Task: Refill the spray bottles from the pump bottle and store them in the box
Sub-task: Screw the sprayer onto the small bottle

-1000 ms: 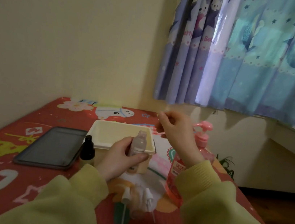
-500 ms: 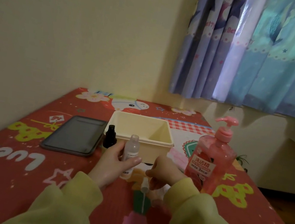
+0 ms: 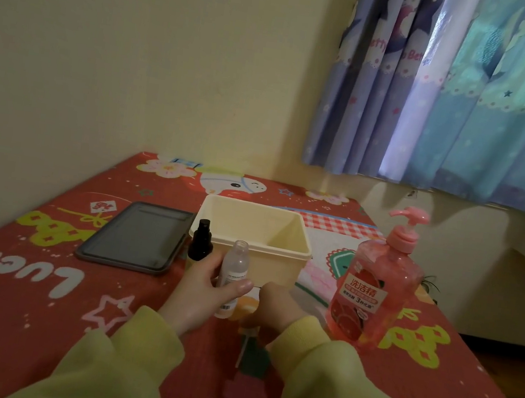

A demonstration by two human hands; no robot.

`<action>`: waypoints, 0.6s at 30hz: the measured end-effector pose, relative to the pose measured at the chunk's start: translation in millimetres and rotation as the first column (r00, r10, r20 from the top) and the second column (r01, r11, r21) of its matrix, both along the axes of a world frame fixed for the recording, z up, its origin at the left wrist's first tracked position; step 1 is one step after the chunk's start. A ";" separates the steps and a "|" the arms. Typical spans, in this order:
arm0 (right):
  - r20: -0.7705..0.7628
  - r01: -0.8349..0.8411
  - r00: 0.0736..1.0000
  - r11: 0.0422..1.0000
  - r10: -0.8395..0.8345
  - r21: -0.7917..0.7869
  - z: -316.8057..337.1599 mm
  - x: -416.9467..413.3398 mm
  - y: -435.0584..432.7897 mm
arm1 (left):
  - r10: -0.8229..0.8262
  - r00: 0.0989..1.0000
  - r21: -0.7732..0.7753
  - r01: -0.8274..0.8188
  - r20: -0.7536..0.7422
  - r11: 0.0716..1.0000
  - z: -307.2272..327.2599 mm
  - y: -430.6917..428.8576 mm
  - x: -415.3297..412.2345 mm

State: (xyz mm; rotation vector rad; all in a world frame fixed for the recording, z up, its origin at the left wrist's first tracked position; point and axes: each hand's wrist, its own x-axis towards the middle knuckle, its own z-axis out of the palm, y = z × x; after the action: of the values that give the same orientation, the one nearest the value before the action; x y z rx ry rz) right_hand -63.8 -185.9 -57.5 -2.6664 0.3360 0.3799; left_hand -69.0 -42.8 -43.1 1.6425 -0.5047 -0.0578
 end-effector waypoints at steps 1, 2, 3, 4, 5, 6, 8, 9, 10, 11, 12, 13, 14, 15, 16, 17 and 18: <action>0.002 0.002 1.000 1.000 -0.002 -0.004 -1.0 1.4 0.6 | -0.001 1.000 -0.002 0.001 -0.006 1.000 -0.4 1.0 0.5; 0.001 0.005 1.000 1.000 -0.005 -0.003 -2.3 2.7 1.1 | -0.003 1.000 -0.005 0.003 -0.013 1.000 -0.7 1.7 0.6; -0.003 0.010 1.000 1.000 -0.010 0.007 -3.6 4.2 1.4 | -0.004 1.000 -0.007 0.004 -0.019 1.000 -1.1 2.3 0.7; -0.011 0.015 1.000 1.000 -0.015 0.024 -4.6 5.4 2.5 | -0.006 1.000 -0.009 0.006 -0.024 1.000 -1.5 3.2 0.8; -0.020 0.020 1.000 0.999 -0.019 0.042 -4.9 6.3 3.9 | -0.007 1.000 -0.007 0.007 -0.025 1.000 -1.9 4.0 1.2; -0.026 0.020 0.999 0.998 -0.019 0.051 -5.2 6.4 4.8 | -0.009 1.000 -0.005 0.008 -0.024 1.000 -2.2 4.5 1.4; -0.029 0.021 0.999 0.998 -0.019 0.054 -5.4 6.4 5.8 | -0.010 1.000 -0.001 0.010 -0.022 1.000 -2.5 5.3 1.9; -0.028 0.026 0.999 0.998 -0.025 0.059 -5.7 6.3 5.9 | -0.010 1.000 0.000 0.010 -0.021 1.000 -2.5 5.6 2.2; -0.029 0.032 0.999 0.997 -0.030 0.069 -5.5 6.0 5.5 | -0.011 1.000 0.000 0.011 -0.020 1.000 -2.3 5.6 2.6; -0.038 0.036 0.999 0.996 -0.032 0.085 -4.9 6.3 4.7 | -0.011 1.000 -0.001 0.011 -0.020 1.000 -1.7 5.1 3.2; -0.048 0.044 0.998 0.992 -0.038 0.119 -3.4 6.1 4.3 | -0.011 1.000 -0.001 0.011 -0.016 1.000 -0.9 4.7 3.6; -0.047 0.062 0.997 0.983 -0.055 0.175 -0.6 6.2 4.0 | -0.014 1.000 -0.002 0.014 -0.007 1.000 0.7 3.8 4.2; -0.033 0.081 0.997 0.967 -0.075 0.241 3.5 5.8 3.5 | -0.018 1.000 -0.007 0.018 0.003 1.000 2.6 2.8 4.7; -0.004 0.093 0.995 0.951 -0.096 0.296 9.4 4.7 2.4 | -0.023 1.000 -0.016 0.023 0.012 1.000 5.2 1.4 5.6; 0.038 0.087 0.994 0.942 -0.105 0.325 17.4 2.6 1.3 | -0.025 0.999 -0.027 0.025 0.023 0.999 8.2 -0.1 6.4; 0.090 0.067 0.991 0.937 -0.103 0.343 26.4 0.4 -0.2 | -0.021 0.999 -0.036 0.022 0.035 0.999 11.6 -1.8 7.2; 0.147 0.039 0.984 0.930 -0.099 0.365 35.9 -1.6 -2.1 | -0.015 0.999 -0.047 0.017 0.047 0.999 15.2 -3.5 7.7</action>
State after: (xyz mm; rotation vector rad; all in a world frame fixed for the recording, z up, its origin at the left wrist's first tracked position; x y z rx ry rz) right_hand -65.4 -188.0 -21.5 -2.2983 0.2786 0.1779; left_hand -61.3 -46.3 -27.9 1.5965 -0.5514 -0.0193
